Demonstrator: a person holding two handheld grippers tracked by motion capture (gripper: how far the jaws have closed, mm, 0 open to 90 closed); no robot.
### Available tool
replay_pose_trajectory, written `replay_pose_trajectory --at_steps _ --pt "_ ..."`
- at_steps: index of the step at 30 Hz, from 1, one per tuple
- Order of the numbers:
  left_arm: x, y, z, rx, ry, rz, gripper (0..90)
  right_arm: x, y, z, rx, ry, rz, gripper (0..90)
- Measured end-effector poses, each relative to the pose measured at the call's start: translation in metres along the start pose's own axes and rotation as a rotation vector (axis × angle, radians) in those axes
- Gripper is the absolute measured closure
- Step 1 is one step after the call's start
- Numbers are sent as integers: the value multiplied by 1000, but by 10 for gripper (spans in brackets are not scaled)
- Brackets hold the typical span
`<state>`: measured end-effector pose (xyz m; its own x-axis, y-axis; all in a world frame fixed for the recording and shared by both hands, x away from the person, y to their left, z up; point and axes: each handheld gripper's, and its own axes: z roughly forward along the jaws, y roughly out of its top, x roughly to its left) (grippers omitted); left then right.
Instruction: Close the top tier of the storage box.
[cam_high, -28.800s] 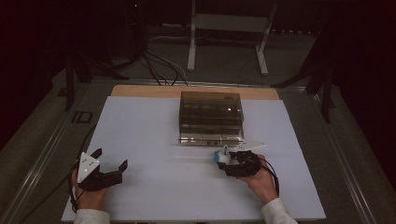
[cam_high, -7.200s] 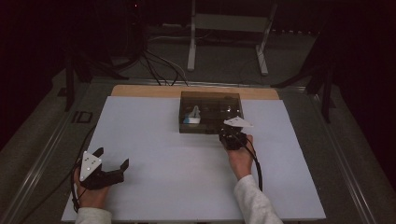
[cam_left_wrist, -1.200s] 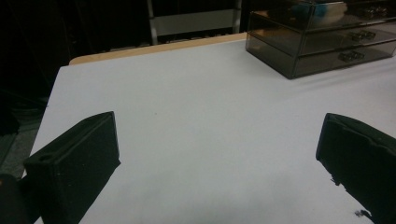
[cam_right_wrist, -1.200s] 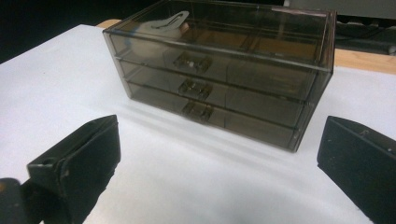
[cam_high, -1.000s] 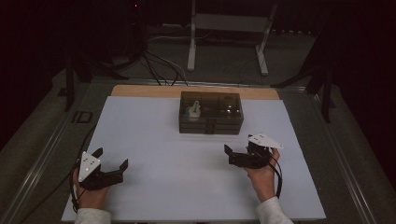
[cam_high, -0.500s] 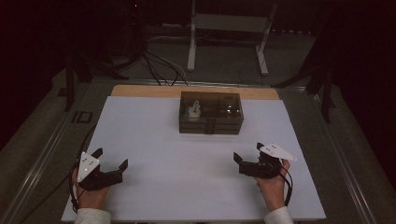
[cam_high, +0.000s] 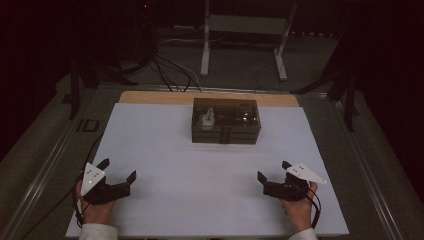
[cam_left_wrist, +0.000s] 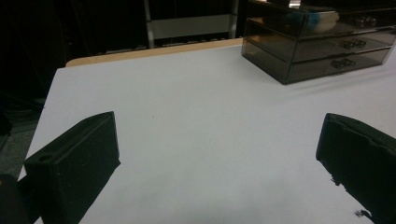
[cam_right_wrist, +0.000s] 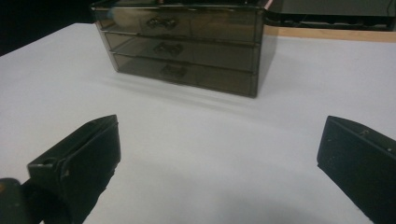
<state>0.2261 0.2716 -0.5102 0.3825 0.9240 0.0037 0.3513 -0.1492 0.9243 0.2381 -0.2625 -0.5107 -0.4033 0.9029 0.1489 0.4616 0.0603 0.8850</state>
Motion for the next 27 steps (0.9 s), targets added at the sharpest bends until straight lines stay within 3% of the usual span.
replay_pose_trajectory --at_steps 27 --pt "1 2 -2 -8 -3 -9 6 -19 -14 -22 -42 -63 34 0"
